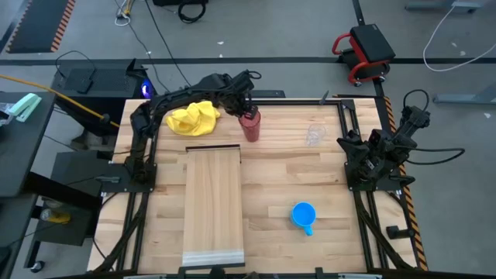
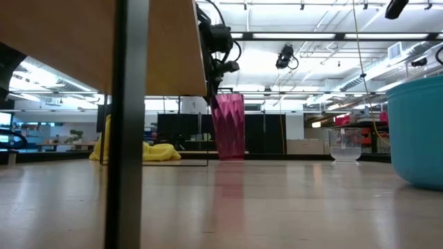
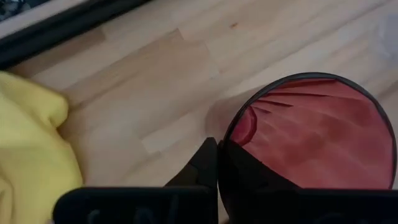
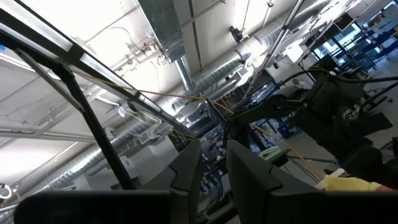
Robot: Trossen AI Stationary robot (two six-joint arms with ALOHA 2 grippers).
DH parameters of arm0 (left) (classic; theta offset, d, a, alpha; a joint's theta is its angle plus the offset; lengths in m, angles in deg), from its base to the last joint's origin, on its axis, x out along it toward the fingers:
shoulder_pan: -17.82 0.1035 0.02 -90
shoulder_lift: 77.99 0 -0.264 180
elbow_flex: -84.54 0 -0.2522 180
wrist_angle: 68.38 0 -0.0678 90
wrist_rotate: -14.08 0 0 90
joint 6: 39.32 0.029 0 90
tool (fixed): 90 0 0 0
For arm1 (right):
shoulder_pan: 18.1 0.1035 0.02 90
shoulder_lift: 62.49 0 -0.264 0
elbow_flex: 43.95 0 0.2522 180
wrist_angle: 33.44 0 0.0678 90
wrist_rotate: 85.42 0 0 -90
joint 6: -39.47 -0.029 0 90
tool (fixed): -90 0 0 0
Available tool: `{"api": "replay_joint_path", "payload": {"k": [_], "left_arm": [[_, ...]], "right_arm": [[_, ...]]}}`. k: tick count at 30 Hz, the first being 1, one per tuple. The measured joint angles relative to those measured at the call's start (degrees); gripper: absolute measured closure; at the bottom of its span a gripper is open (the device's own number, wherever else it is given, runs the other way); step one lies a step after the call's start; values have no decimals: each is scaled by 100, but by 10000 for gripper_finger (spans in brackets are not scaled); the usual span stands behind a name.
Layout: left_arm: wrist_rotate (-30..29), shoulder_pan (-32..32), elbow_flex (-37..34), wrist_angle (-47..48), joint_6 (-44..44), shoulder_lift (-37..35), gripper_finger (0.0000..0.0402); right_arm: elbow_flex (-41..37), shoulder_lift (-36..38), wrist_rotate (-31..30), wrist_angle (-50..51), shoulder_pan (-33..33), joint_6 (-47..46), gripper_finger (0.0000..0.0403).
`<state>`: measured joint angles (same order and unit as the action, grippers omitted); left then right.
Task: Stack small to large cups/mugs on shelf
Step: Put the red cup on the shelf
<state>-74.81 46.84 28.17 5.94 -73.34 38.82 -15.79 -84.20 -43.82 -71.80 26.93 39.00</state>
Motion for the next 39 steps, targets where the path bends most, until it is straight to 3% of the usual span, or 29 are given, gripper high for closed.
{"api": "replay_joint_path", "payload": {"k": [13, 20, 31, 39], "left_arm": [[-23, -143, 2517, 2579, 319, -20, 390], [15, -229, 2427, 2911, 361, -436, 390], [-101, -161, 2512, 2983, 308, -965, 390], [-58, -330, 2514, 2949, 119, -1698, 390]], "right_arm": [[0, 2, -246, 66, 0, -519, 319], [0, 0, -842, 681, 0, -763, 319], [0, 0, -861, 1536, -1, -1423, 319], [-2, -15, -1069, 2079, -86, -1310, 319]]}}
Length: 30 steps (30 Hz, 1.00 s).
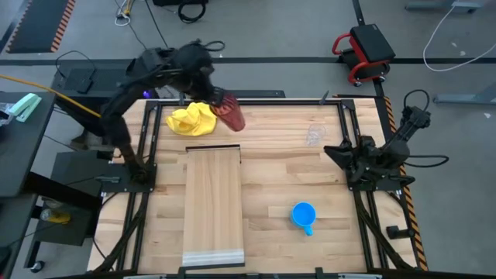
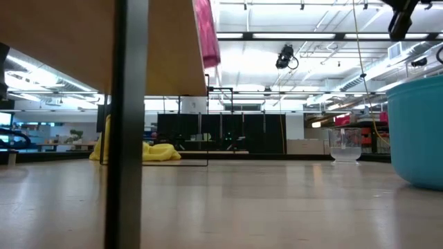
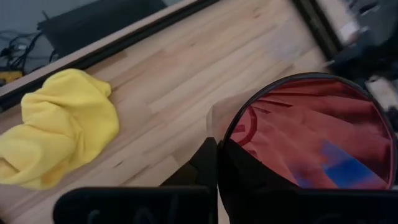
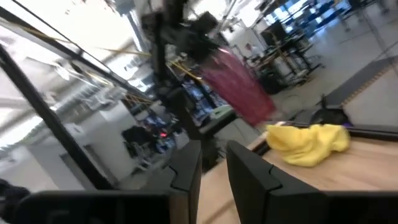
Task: Stack small to large cups/mugs on shelf
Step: Put the red cup on the shelf
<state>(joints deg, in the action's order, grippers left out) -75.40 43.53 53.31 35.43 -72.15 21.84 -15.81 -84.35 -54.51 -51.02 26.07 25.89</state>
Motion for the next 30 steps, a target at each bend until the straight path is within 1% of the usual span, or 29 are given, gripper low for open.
{"api": "replay_joint_path", "payload": {"k": [4, 8, 12, 19, 26, 30], "left_arm": [[90, -278, 0, -3, -146, -370, 390], [275, -766, 1, -3, -433, -715, 390], [285, -1521, 2, -3, -844, -877, 390], [292, -3017, -38, -9, -1882, -895, 390], [237, -4178, -629, -7, -2939, -886, 390], [222, -4653, -1056, -4, -3428, -886, 390]], "right_arm": [[0, 0, 0, 642, -105, -477, 319], [0, -24, 32, 1137, -167, -1066, 319], [0, -119, 156, 1163, -192, -1201, 319], [0, -442, 325, 1163, -218, -1471, 319], [0, -717, 350, 1161, -218, -1694, 319], [0, -829, 352, 1155, -218, -1842, 319]]}}
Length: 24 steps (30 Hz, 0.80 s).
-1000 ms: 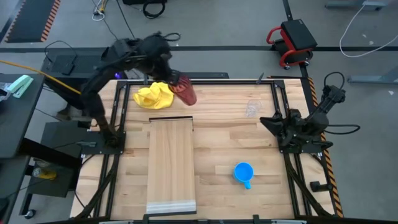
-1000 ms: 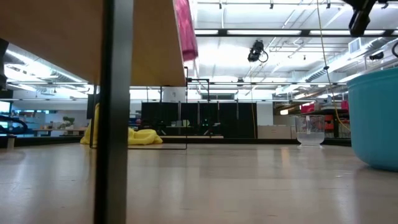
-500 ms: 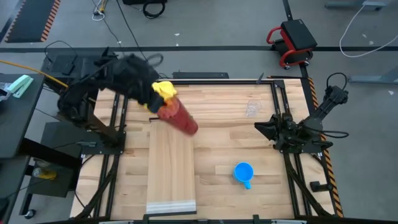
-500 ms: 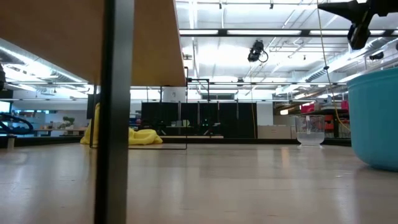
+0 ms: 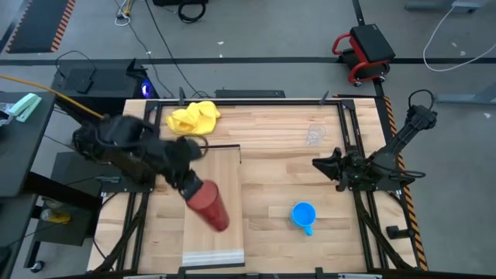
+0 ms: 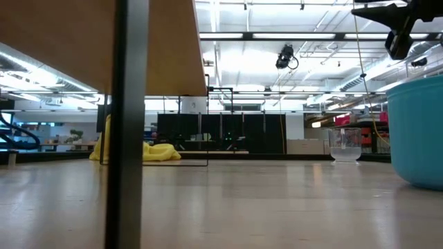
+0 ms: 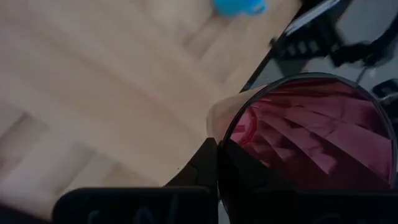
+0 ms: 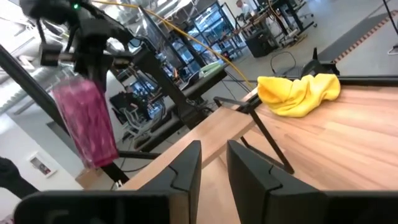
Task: Stack small to large cups/mugs on shelf
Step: Put the red cup on the shelf
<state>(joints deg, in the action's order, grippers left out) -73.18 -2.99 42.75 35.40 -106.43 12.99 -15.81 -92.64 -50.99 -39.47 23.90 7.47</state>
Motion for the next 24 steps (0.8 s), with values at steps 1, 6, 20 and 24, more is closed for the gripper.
{"api": "replay_joint_path", "payload": {"k": [1, 6, 20, 24], "left_arm": [[0, -106, -106, -1, -127, 0, 390], [-257, -584, -618, -3, -634, 2, 390], [-1732, -87, -1236, -7, -91, 2, 390], [-1742, 547, -1336, 5, 552, 2, 390]], "right_arm": [[0, -30, 15, 2, 0, -48, 319], [0, -205, 127, 0, 0, -244, 319], [0, -525, 128, -6, -229, -297, 319], [0, -530, 144, -76, -262, -297, 319]]}}
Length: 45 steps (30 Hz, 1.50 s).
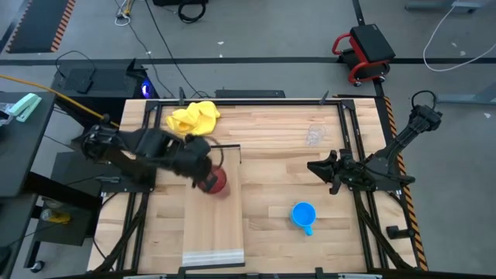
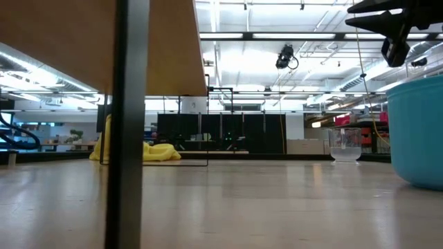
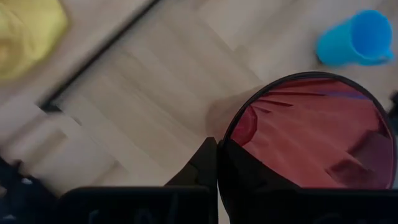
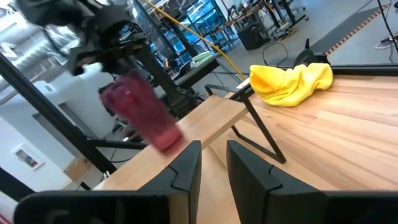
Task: Stack small to large cups/mugs on shelf
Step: Put the red cup on the shelf
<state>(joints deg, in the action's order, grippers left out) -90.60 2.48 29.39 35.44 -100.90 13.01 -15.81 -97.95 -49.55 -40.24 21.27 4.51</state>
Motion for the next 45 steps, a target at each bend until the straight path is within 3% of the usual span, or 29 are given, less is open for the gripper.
{"api": "replay_joint_path", "payload": {"k": [9, 13, 39, 45], "left_arm": [[27, 1143, -1, -8, 1128, 0, 390], [330, 1422, -1, -6, 1278, -1, 390], [445, 1475, 1, -4, 1082, -254, 390], [615, 1476, -497, -103, 1069, -305, 390]], "right_arm": [[2, -11, 22, -57, 0, -2, 326], [2, -9, 21, -58, 0, 2, 334], [7, -68, 150, -35, -2, -112, 340], [7, -89, 199, -37, 0, -149, 339]]}}
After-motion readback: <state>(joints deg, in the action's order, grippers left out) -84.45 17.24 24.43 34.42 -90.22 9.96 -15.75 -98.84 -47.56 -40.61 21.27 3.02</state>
